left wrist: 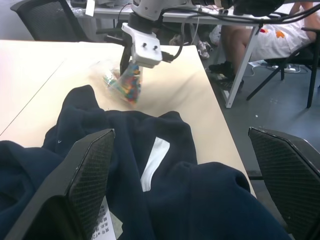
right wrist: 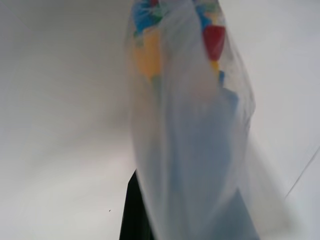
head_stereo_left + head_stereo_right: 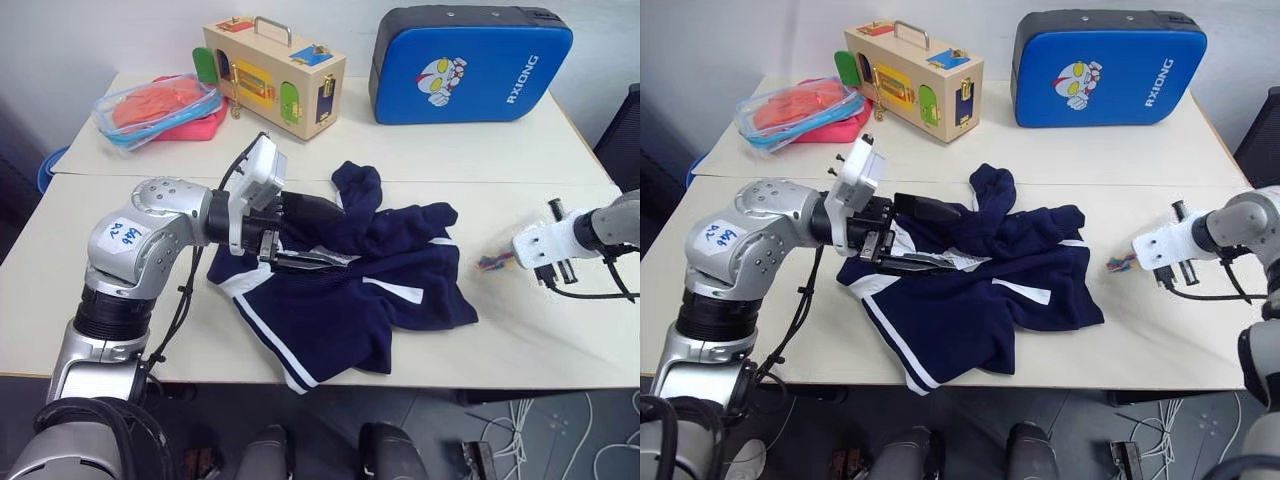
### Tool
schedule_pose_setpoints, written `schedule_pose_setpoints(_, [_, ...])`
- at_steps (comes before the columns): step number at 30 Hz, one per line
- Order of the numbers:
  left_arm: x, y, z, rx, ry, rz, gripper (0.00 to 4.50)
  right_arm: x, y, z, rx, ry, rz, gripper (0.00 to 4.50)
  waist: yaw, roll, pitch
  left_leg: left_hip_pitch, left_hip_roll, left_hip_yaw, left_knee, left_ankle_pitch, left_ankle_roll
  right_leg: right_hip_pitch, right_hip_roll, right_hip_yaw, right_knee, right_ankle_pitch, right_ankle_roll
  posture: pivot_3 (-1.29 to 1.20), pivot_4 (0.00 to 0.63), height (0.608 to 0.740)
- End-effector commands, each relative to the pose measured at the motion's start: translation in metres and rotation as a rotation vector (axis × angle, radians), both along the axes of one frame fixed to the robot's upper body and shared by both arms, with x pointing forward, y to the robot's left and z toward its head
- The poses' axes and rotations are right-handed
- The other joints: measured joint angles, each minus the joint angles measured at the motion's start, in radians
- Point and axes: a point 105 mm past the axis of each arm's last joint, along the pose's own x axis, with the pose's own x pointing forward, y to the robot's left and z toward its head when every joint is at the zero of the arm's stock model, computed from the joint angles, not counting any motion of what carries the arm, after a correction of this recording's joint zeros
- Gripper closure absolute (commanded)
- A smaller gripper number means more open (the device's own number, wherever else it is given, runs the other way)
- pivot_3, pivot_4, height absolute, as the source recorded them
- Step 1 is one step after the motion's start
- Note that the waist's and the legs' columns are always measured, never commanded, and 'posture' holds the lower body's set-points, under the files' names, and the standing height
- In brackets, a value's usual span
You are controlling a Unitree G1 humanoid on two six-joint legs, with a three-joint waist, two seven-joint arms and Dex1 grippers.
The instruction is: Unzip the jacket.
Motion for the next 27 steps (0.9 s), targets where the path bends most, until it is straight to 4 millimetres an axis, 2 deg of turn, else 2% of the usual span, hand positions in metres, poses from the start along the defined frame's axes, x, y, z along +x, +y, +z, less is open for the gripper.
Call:
schedule_pose_setpoints(1, [-0.002, -0.003, 0.002, -0.01, -0.028, -0.022, 0.0, -0.021, -0.048, 0.028, -0.062, -0.064, -0.176, 4.49, 0.003, 0.0, 0.0, 0.0, 0.0, 0.0, 0.0, 0.0, 0.0, 0.0, 0.0, 0.0, 0.0, 0.0, 0.0, 0.0, 0.15, 0.74])
schedule_pose_setpoints(6, [0.001, -0.01, 0.003, -0.027, -0.034, -0.046, 0.0, -0.069, -0.118, 0.041, -0.21, -0.065, -0.441, 4.49, 0.014, 0.0, 0.0, 0.0, -0.001, 0.0, 0.0, 0.0, 0.0, 0.0, -0.001, 0.0, -0.001, 0.0, 0.0, 0.0, 0.15, 0.74])
schedule_pose_setpoints(8, [0.002, -0.012, 0.004, -0.036, -0.037, -0.054, 0.0, -0.08, -0.131, 0.038, -0.228, -0.065, -0.49, 4.49, 0.014, 0.0, 0.0, 0.0, -0.001, 0.001, 0.0, 0.0, 0.0, 0.0, -0.001, 0.0, -0.001, 0.0, 0.0, 0.0, 0.15, 0.74])
schedule_pose_setpoints(13, [0.003, -0.017, 0.006, -0.051, -0.043, -0.068, 0.0, -0.083, -0.13, 0.014, -0.098, -0.063, -0.532, 4.49, -0.004, 0.0, 0.0, 0.001, 0.0, 0.001, 0.0, 0.0, 0.0, 0.001, -0.001, 0.0, 0.001, 0.0, 0.0, 0.0, 0.15, 0.74])
schedule_pose_setpoints(16, [0.002, -0.02, 0.006, -0.055, -0.047, -0.073, 0.0, -0.094, -0.142, -0.007, -0.135, -0.035, -0.58, 4.49, -0.003, 0.001, 0.0, 0.002, 0.0, 0.002, 0.0, 0.0, 0.0, 0.001, -0.001, 0.0, 0.002, 0.0, 0.0, 0.0, 0.15, 0.74])
schedule_pose_setpoints(20, [0.001, -0.02, 0.007, -0.059, -0.047, -0.075, 0.0, -0.097, -0.141, -0.023, -0.064, -0.028, -0.619, 4.49, -0.002, 0.001, 0.0, 0.001, -0.001, 0.002, 0.0, 0.0, 0.001, 0.001, -0.001, 0.001, 0.002, 0.0, 0.0, 0.0, 0.15, 0.74])
schedule_pose_setpoints(21, [0.0, -0.02, 0.007, -0.059, -0.047, -0.076, 0.0, -0.097, -0.14, -0.025, -0.04, -0.021, -0.626, 3.89, -0.001, 0.001, 0.0, 0.001, -0.001, 0.001, 0.001, 0.0, 0.001, 0.001, -0.001, 0.001, 0.002, 0.0, 0.0, 0.0, 0.15, 0.74])
schedule_pose_setpoints(23, [-0.001, -0.02, 0.008, -0.059, -0.046, -0.078, 0.0, -0.098, -0.136, -0.028, 0.012, -0.004, -0.633, 3.4, 0.0, 0.001, 0.0, 0.002, -0.001, 0.001, 0.001, 0.0, 0.001, 0.001, -0.001, 0.0, 0.002, 0.0, 0.0, 0.0, 0.15, 0.74])
schedule_pose_setpoints(24, [-0.002, -0.019, 0.008, -0.059, -0.045, -0.079, 0.0, -0.098, -0.134, -0.027, 0.035, -0.007, -0.631, 2.94, 0.0, 0.001, 0.0, 0.001, -0.001, 0.001, 0.001, 0.0, 0.001, 0.001, -0.001, 0.0, 0.002, 0.0, 0.0, 0.0, 0.15, 0.74])
schedule_pose_setpoints(27, [-0.002, -0.018, 0.008, -0.057, -0.043, -0.081, 0.0, -0.096, -0.129, -0.022, 0.086, -0.015, -0.63, 2.01, 0.0, 0.001, 0.0, 0.001, -0.001, 0.001, 0.001, 0.0, 0.001, 0.001, -0.001, 0.0, 0.002, 0.0, 0.0, 0.0, 0.15, 0.74])
